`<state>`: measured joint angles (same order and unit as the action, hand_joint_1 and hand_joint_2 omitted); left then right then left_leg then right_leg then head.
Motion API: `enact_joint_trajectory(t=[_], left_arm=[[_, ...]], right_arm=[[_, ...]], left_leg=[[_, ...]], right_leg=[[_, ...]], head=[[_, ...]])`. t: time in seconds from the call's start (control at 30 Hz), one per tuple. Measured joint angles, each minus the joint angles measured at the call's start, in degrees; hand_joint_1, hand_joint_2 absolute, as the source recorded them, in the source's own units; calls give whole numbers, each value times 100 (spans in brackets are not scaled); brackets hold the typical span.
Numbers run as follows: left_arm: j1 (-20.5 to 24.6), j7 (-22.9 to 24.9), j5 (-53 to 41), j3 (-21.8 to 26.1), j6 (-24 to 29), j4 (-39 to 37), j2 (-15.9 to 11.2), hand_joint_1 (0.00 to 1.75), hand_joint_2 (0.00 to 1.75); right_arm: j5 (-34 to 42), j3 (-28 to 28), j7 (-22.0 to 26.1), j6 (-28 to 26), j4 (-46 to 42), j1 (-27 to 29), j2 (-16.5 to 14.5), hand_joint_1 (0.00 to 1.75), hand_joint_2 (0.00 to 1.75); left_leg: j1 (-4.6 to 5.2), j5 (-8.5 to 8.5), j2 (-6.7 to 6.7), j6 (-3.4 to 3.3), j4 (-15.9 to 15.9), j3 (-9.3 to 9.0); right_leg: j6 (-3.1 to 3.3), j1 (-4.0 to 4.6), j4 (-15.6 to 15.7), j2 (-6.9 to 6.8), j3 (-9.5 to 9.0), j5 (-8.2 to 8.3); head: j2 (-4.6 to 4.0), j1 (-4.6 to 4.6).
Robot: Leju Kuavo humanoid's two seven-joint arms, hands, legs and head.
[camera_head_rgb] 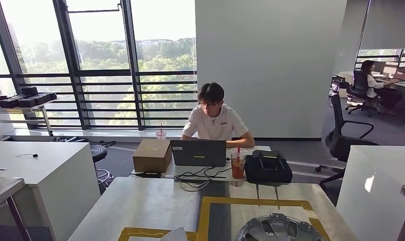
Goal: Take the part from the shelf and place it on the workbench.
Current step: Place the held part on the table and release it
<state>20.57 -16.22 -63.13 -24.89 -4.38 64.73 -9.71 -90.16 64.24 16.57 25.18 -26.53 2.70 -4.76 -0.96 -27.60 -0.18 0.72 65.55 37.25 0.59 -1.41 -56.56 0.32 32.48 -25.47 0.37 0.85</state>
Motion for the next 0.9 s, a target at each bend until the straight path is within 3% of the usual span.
enact_joint_trajectory(t=[0.07, 0.17, 0.23, 0.27, 0.33, 0.4, 0.43, 0.5, 0.57, 0.6, 0.7, 0.77, 0.87, 0.9], left_arm=[[17, 26, 33, -10, 50, 28, 55, 0, 0], [-27, 10, 269, 49, 195, 122, 127, 0, 0], [-100, -48, 543, 194, 272, 272, 212, 0, 0], [-138, -77, 678, 290, 292, 368, 270, 0, 0], [-233, -102, 890, 475, 268, 549, 394, 0, 0], [-350, -85, 1079, 643, 184, 695, 499, 0, 0], [-408, -72, 1225, 736, 128, 767, 551, 0, 0], [-519, -76, 1760, 982, -52, 954, 689, 0, 0], [-630, -179, 2636, 1302, -318, 1227, 854, 0, 0], [-696, -262, 3138, 1466, -456, 1393, 937, 0, 0], [-940, -466, 4792, 1902, -870, 2075, 1158, 0, 0], [-1108, -505, 5877, 2099, -1158, 2620, 1260, 0, 0], [-1373, -599, 6965, 2229, -1407, 3312, 1303, 0, 0], [-1475, -679, 7214, 2241, -1453, 3482, 1280, 0, 0]], right_arm=[[0, -8, -1, 2, -31, -5, -22, 0, 0], [0, -20, -17, -4, -49, -2, -30, 0, 0], [0, -22, -33, -16, -58, 1, -31, 0, 0], [0, -22, -40, -23, -62, 0, -32, 0, 0], [0, -22, -53, -38, -66, -2, -34, 0, 0], [0, -21, -63, -69, -66, -4, -35, 0, 0], [1, -20, -66, -85, -65, -6, -34, 0, 0], [4, -12, -67, -107, -64, -12, -29, 0, 0], [8, 11, -72, -106, -66, -20, -29, 0, 0], [9, 26, -78, -99, -67, -20, -36, 0, 0], [8, 80, -115, -43, -109, 7, -84, 0, 0], [8, 105, -133, 12, -195, 27, -132, 0, 0], [8, 119, -138, 78, -329, 34, -197, 0, 0], [8, 120, -135, 96, -366, 38, -220, 0, 0]], left_leg=[[25, 204, 4, -43, -668, -339], [71, 204, -4, -122, -844, -418], [61, 247, -2, -212, -907, -460], [52, 271, 0, -252, -939, -481], [53, 291, 3, -298, -959, -479], [66, 289, 2, -303, -955, -477], [68, 287, 0, -300, -951, -477], [66, 271, -9, -276, -926, -477], [92, 231, -17, -219, -861, -453], [104, 213, -18, -192, -834, -441], [85, 176, -13, -131, -797, -421], [58, -5, -11, -76, -552, -315], [32, -525, -8, -11, 522, 182], [28, -597, -7, -4, 787, 314]], right_leg=[[-38, 25, -5, 8, 6, 0], [-141, 30, 8, 10, 25, 11], [-177, 23, -118, 2, 92, -68], [-169, 24, -343, -1, 201, -185], [-128, 21, -1126, -4, 575, -520], [-150, 16, -1715, -5, 866, -691], [-188, 9, -1688, -7, 861, -642], [-276, -10, -1004, -13, 533, -346], [-279, -15, -285, -16, 170, -105], [-249, -8, -119, -14, 85, -59], [-135, 5, -81, -3, 64, -41], [-68, -23, -69, -3, 49, -34], [-15, -16, -68, -5, 41, -40], [-12, -9, -69, -5, 40, -42]], head=[[1, 2], [1, -4], [0, -10], [1, -17], [1, -32], [0, -43], [0, -46], [0, -55], [0, -59], [0, -57], [0, -46], [0, -37], [0, -20], [0, -18]])
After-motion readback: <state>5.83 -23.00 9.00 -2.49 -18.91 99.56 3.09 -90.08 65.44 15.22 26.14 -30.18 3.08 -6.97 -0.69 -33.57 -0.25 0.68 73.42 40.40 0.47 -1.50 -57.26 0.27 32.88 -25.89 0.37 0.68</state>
